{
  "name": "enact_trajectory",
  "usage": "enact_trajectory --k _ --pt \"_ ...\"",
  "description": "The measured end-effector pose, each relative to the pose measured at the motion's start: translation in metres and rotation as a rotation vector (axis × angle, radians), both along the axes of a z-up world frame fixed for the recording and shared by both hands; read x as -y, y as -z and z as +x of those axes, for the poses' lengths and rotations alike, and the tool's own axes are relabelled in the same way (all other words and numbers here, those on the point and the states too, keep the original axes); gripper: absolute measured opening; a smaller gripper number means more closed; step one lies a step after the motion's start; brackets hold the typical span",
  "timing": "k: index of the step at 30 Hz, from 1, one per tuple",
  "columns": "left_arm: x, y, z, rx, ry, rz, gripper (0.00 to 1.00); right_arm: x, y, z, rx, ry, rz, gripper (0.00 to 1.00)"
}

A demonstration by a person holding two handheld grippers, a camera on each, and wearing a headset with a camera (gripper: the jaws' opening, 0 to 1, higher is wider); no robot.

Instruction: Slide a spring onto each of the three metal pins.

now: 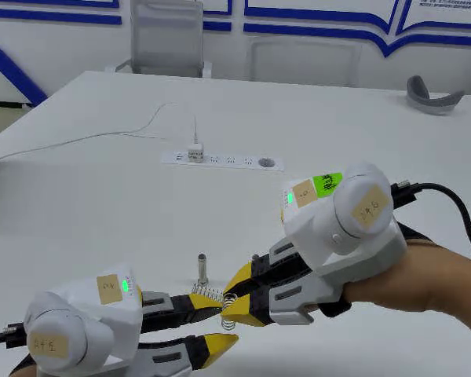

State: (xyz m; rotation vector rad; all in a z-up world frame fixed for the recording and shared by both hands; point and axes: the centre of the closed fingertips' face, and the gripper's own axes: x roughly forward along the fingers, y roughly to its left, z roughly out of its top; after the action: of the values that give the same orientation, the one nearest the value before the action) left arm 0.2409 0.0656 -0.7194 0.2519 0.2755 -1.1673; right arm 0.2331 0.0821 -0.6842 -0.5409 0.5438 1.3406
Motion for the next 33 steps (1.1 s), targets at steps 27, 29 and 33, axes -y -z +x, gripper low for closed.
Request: enact_trajectory --k 27,29,33 --pt "-0.037 0.002 0.022 -0.017 -0.135 -0.011 0.44 0.021 -0.007 0.032 0.024 0.117 0.028 0.12" --pt "-0.038 0.003 0.022 -0.021 -0.137 -0.011 0.45 0.023 -0.008 0.036 0.028 0.128 0.028 0.12" --pt "-0.039 0.004 0.024 -0.025 -0.143 -0.010 0.47 0.028 -0.011 0.046 0.043 0.158 0.032 0.12"
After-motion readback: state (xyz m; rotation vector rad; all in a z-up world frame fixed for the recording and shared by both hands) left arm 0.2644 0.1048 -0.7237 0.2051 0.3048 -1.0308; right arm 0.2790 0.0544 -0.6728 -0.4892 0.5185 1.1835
